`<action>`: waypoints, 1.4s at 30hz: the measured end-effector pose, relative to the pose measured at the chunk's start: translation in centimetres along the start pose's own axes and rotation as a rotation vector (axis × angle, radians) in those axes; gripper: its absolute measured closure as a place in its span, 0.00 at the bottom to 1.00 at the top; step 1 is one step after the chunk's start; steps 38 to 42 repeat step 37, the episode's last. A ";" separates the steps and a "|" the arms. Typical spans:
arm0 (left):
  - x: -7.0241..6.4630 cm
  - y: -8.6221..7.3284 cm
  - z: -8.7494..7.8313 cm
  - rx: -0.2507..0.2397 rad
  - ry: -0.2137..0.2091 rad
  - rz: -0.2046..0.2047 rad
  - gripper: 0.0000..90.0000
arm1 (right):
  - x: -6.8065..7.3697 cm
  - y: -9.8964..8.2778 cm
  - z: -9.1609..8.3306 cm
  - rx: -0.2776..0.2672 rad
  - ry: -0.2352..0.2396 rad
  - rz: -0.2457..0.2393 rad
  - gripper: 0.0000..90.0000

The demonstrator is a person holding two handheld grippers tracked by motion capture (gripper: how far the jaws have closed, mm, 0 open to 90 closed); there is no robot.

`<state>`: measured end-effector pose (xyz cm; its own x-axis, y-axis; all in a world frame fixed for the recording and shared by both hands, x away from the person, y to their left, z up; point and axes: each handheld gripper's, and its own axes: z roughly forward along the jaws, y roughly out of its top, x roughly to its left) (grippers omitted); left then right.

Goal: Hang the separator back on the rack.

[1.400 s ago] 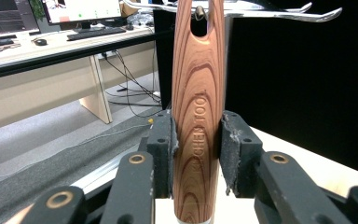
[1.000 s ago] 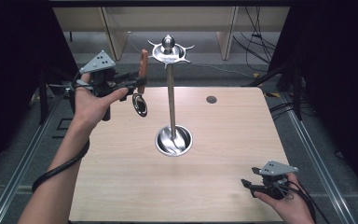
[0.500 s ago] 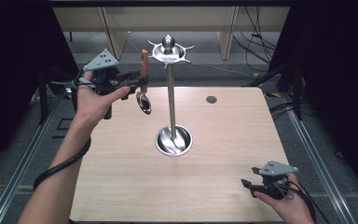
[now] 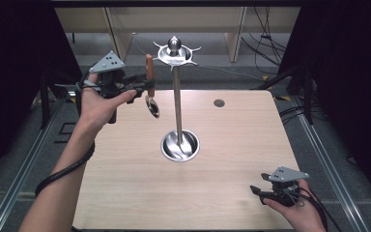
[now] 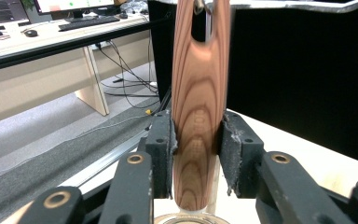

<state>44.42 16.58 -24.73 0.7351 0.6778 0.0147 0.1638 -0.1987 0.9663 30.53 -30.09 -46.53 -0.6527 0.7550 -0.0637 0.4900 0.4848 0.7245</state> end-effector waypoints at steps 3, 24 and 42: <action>0.0 0.1 -0.1 -0.013 0.008 0.008 0.71 | 0.0 0.0 0.0 0.002 0.001 -0.005 0.43; -3.2 -3.5 -5.3 -0.085 0.126 -0.019 0.44 | 0.2 0.0 -0.2 0.007 -0.001 0.036 0.43; -8.3 -21.2 -9.3 0.050 0.340 -0.119 0.50 | 0.4 0.1 -0.1 0.009 0.003 0.048 0.43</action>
